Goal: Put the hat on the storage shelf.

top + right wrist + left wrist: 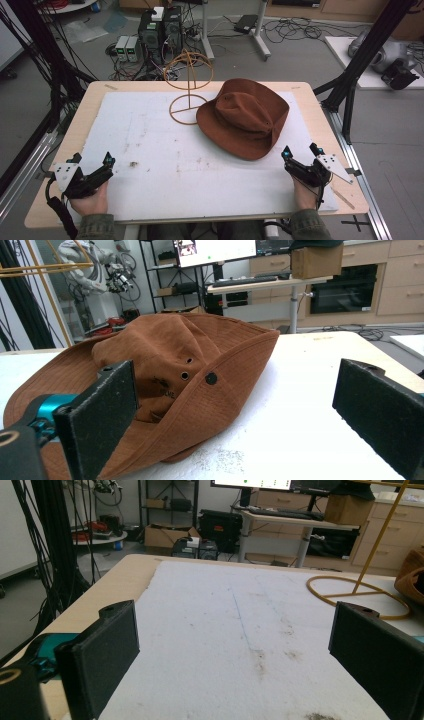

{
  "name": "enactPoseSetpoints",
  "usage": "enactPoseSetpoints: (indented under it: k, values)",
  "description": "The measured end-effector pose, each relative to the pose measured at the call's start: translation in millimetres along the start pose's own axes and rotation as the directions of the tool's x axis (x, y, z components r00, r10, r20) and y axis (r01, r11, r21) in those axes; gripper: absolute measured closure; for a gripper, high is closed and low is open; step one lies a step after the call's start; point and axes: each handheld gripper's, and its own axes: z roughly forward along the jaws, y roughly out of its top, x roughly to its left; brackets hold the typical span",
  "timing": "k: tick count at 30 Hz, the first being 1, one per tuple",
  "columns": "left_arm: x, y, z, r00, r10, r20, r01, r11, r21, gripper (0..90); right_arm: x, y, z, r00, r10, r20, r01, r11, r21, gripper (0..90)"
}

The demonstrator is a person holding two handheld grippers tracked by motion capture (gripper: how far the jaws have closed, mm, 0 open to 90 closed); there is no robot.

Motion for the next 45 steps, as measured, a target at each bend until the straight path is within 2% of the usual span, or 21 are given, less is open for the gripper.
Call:
enactPoseSetpoints:
  k: [13, 19, 23, 24, 26, 27, 28, 29, 30, 31, 34, 35, 36, 37, 38, 39, 40, 42, 43, 44, 45]
  values:
    - [3.2, 1.9, -4.6, 0.9999, -0.013, -0.001, 0.013, 0.9999, -0.009, 6.2, -1.5, 27.9, 4.7, 0.9969, -0.040, -0.068, 0.042, 0.999, 0.021, 3.6]
    - [2.7, 2.3, -5.1, 0.9998, -0.019, 0.008, 0.019, 0.9997, -0.012, 6.2, -4.9, 51.3, 21.7, 0.9947, -0.055, -0.087, 0.061, 0.996, 0.071, 3.6]
    - [3.7, 1.6, -4.4, 0.9997, -0.022, 0.009, 0.022, 0.9997, -0.007, 6.2, 1.4, 76.8, 47.8, 0.9755, -0.145, -0.165, 0.173, 0.970, 0.171, 3.6]
    - [4.1, 1.4, -4.4, 0.9997, -0.025, 0.009, 0.025, 0.9997, -0.005, 6.2, 1.4, 76.8, 47.8, 0.9755, -0.145, -0.165, 0.173, 0.970, 0.171, 3.6]
    - [4.7, 1.2, -4.2, 0.9996, -0.026, 0.009, 0.026, 0.9997, -0.006, 6.2, 6.9, 89.3, 68.0, 0.9501, -0.201, -0.238, 0.262, 0.930, 0.256, 3.6]
    - [4.8, 1.1, -4.0, 0.9995, -0.029, 0.010, 0.029, 0.9996, -0.005, 6.2, 6.9, 89.3, 68.0, 0.9501, -0.201, -0.238, 0.262, 0.930, 0.256, 3.6]
    - [4.8, 1.4, -4.2, 0.9992, -0.038, 0.015, 0.038, 0.9993, -0.005, 6.2, 11.1, 94.3, 81.7, 0.9252, -0.249, -0.286, 0.334, 0.892, 0.305, 3.6]
    - [4.8, 1.4, -4.2, 0.9992, -0.038, 0.015, 0.038, 0.9993, -0.005, 6.2, 11.1, 94.3, 81.7, 0.9252, -0.249, -0.286, 0.334, 0.892, 0.305, 3.6]
    - [4.9, 1.6, -4.4, 0.9990, -0.040, 0.017, 0.040, 0.9992, -0.004, 6.2, 13.6, 95.6, 88.3, 0.9108, -0.274, -0.309, 0.371, 0.871, 0.321, 3.7]
    - [4.5, 1.4, -4.2, 0.9991, -0.039, 0.018, 0.039, 0.9992, -0.004, 6.2, 18.8, 95.2, 100.9, 0.8864, -0.309, -0.345, 0.427, 0.833, 0.352, 3.8]
    - [4.5, 1.1, -3.7, 0.9992, -0.034, 0.019, 0.034, 0.9994, -0.002, 6.2, 24.3, 87.9, 120.9, 0.8436, -0.351, -0.406, 0.510, 0.760, 0.402, 3.8]
    - [4.5, 1.0, -3.6, 0.9992, -0.035, 0.019, 0.035, 0.9994, 0.001, 6.2, 24.3, 87.9, 120.9, 0.8436, -0.351, -0.406, 0.510, 0.760, 0.402, 3.8]
    - [4.9, 1.0, -3.7, 0.9993, -0.034, 0.018, 0.034, 0.9994, 0.000, 6.2, 26.4, 80.7, 133.5, 0.8253, -0.360, -0.435, 0.544, 0.715, 0.440, 3.8]
    - [5.1, 1.1, -3.6, 0.9992, -0.035, 0.018, 0.035, 0.9994, -0.003, 6.2, 26.6, 77.2, 139.1, 0.8161, -0.364, -0.448, 0.559, 0.695, 0.452, 3.8]
    - [5.1, 1.1, -3.6, 0.9992, -0.035, 0.018, 0.035, 0.9994, -0.003, 6.2, 27.0, 73.4, 143.9, 0.8106, -0.367, -0.456, 0.569, 0.680, 0.463, 3.8]
    - [5.3, 1.2, -3.8, 0.9992, -0.035, 0.018, 0.035, 0.9994, -0.002, 6.2, 27.0, 73.4, 143.9, 0.8106, -0.367, -0.456, 0.569, 0.680, 0.463, 3.8]
    - [5.9, 1.1, -3.6, 0.9992, -0.035, 0.017, 0.035, 0.9994, -0.001, 6.2, 26.5, 66.0, 152.6, 0.7961, -0.377, -0.473, 0.592, 0.649, 0.478, 3.8]
    - [6.2, 1.2, -3.6, 0.9991, -0.039, 0.017, 0.039, 0.9992, -0.002, 6.2, 26.2, 58.4, 159.2, 0.7923, -0.368, -0.486, 0.599, 0.621, 0.505, 4.1]
    - [6.2, 1.2, -3.6, 0.9991, -0.039, 0.017, 0.039, 0.9992, -0.002, 6.2, 26.2, 58.4, 159.2, 0.7923, -0.368, -0.486, 0.599, 0.621, 0.505, 4.1]
    - [6.2, 1.4, -3.8, 0.9991, -0.038, 0.016, 0.038, 0.9993, -0.003, 6.2, 26.5, 51.2, 164.9, 0.7854, -0.361, -0.503, 0.609, 0.593, 0.526, 4.6]
    - [6.0, 1.1, -3.5, 0.9992, -0.037, 0.016, 0.037, 0.9993, -0.005, 6.2, 26.8, 48.1, 167.4, 0.7787, -0.371, -0.506, 0.620, 0.578, 0.531, 4.6]
